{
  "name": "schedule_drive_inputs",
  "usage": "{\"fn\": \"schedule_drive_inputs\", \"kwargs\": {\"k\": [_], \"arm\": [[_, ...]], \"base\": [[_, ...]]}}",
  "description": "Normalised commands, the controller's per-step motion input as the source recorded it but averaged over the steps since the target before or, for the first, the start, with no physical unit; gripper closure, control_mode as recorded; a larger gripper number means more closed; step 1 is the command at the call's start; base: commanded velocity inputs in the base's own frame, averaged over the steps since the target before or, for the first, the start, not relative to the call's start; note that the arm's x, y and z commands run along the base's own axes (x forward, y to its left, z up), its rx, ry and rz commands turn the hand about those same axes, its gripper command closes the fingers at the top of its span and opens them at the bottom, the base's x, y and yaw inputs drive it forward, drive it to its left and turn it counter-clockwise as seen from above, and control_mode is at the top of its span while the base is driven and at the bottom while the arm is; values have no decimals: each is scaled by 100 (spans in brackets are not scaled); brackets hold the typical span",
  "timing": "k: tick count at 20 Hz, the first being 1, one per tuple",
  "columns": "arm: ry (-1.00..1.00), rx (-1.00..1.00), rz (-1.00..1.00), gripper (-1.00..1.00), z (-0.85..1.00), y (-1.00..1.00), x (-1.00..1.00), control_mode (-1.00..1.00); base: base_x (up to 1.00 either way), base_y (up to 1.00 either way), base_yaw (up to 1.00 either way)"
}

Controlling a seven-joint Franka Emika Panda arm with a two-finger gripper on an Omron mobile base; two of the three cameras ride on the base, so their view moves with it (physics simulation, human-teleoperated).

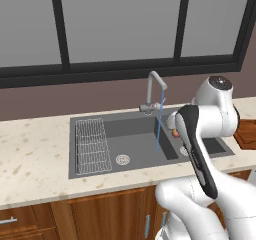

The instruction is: Pick the peach, pear, kiwi from the sink and place them on the cutting board to airdry. Then turn off the sink faucet.

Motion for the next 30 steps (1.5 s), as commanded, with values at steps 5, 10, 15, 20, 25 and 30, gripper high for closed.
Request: {"fn": "schedule_drive_inputs", "kwargs": {"k": [5,10,15,20,25,30], "arm": [[1,0,-14,100,54,-38,-33,-100],[1,0,-13,100,29,-46,-26,-100],[0,0,-13,100,15,-58,-20,-100],[0,-1,-12,100,5,-50,-5,-100],[0,-1,-10,100,2,-55,-1,-100],[0,-1,-6,100,0,-55,0,-100]], "base": [[0,0,0],[0,0,0],[0,0,0],[0,0,0],[0,0,0],[0,0,0]]}}
